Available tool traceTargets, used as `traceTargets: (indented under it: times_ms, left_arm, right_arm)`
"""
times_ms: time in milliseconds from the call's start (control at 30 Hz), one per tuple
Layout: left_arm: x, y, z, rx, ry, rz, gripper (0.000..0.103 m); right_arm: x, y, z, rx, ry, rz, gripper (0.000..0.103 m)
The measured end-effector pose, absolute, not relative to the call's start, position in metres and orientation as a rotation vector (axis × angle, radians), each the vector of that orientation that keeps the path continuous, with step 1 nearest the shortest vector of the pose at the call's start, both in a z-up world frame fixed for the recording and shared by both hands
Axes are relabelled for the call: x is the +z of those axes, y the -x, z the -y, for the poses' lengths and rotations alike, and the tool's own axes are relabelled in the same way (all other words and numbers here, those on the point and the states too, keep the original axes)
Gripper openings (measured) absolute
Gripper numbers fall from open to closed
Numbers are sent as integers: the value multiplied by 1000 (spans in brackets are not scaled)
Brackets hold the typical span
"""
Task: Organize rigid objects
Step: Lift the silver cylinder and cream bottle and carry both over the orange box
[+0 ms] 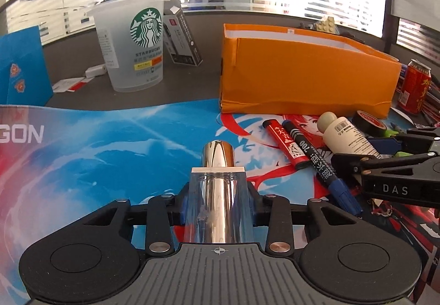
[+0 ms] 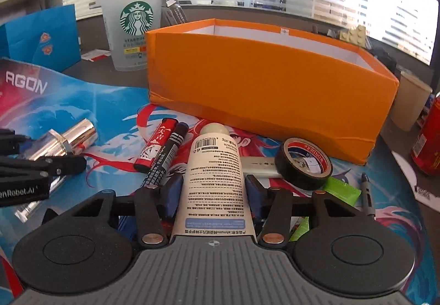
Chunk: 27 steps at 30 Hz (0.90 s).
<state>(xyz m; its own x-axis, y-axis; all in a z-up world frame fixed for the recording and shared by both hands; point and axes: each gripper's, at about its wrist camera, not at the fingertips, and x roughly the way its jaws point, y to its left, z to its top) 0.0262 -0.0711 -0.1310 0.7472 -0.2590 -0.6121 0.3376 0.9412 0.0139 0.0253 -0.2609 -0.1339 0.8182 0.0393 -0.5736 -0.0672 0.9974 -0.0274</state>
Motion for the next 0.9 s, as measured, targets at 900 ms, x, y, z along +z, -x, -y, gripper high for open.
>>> traceTargets:
  times_ms: [900]
  left_arm:
    - [-123,-35,59,-355,-57,-715,35]
  right_arm:
    - [-126,-34,273,117,-8,-689,46]
